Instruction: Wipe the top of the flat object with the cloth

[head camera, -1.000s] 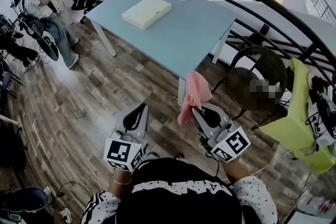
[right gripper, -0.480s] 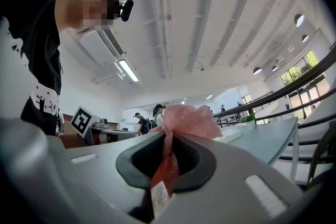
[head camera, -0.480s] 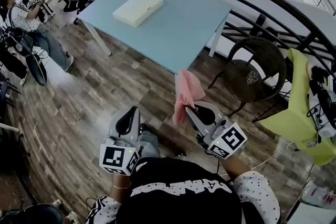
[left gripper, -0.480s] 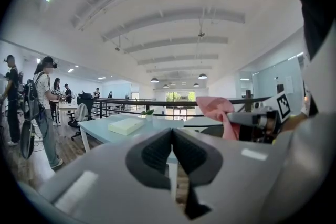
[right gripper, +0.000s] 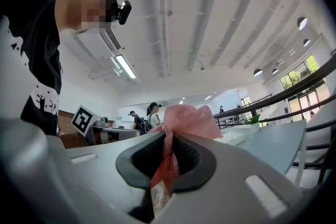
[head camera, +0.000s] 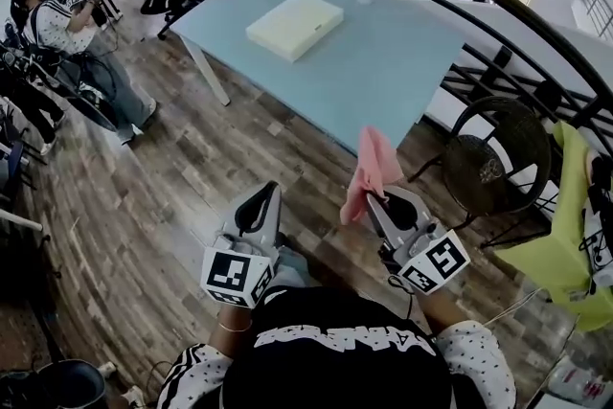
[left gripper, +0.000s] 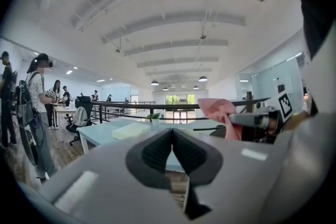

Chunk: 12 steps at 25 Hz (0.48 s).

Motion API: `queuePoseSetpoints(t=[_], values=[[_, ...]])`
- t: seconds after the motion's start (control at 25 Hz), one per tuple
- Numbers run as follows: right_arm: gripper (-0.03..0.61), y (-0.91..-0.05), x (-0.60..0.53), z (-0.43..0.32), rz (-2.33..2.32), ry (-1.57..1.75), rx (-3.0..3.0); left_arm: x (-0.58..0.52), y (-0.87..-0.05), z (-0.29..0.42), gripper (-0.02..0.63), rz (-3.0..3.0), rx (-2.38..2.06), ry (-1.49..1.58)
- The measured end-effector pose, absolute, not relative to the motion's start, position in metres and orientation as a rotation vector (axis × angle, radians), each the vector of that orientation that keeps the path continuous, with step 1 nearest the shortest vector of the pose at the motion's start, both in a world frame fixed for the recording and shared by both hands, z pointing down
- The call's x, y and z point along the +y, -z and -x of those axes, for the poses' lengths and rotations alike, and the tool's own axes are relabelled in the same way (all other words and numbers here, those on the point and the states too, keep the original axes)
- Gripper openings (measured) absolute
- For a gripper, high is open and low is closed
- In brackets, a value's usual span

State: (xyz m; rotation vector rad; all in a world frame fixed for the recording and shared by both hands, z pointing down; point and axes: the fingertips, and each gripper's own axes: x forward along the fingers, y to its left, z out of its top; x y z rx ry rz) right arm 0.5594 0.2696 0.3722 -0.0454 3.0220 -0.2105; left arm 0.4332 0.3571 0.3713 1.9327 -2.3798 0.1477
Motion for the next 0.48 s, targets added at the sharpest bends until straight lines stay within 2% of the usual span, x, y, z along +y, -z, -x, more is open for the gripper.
queuePoseSetpoints(t=[0.48], values=[[0.025, -0.374, 0.246, -0.420, 0.006, 0.223, 3.043, 0.342, -0.381, -0.301, 0.000, -1.890, -2.399, -0.158]])
